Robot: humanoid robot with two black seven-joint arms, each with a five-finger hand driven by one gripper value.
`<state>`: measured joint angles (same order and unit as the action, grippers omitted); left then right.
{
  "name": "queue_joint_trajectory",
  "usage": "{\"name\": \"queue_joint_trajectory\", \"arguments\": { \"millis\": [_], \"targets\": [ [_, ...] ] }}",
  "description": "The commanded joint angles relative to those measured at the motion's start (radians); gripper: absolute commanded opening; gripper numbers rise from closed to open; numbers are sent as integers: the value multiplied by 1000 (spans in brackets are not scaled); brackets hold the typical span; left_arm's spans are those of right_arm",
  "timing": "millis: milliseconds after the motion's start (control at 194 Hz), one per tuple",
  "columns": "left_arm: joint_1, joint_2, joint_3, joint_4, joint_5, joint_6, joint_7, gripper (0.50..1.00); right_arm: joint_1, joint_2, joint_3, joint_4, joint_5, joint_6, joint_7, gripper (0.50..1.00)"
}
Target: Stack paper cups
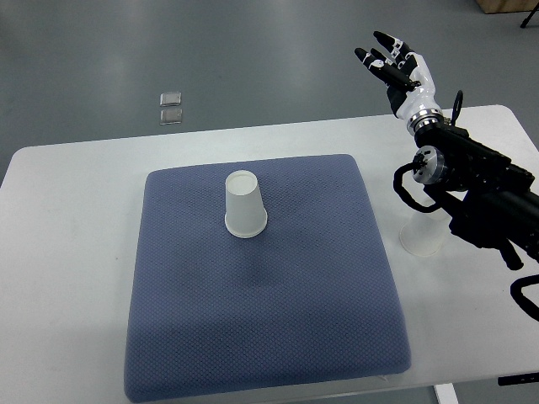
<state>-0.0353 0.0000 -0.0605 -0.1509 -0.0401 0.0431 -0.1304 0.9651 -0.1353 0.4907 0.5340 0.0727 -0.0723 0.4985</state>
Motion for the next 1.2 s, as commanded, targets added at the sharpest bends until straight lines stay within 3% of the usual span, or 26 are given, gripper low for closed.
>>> {"name": "queue_joint_trajectory", "arguments": {
  "millis": [0, 1194],
  "targets": [
    [0, 0, 1, 1, 0, 0, 0, 1000, -2, 0, -1, 0, 1, -1, 0, 895],
    [6, 0, 1, 1, 0, 0, 2, 1000, 1, -1, 9, -28, 5, -1, 0, 897]
  ]
}}
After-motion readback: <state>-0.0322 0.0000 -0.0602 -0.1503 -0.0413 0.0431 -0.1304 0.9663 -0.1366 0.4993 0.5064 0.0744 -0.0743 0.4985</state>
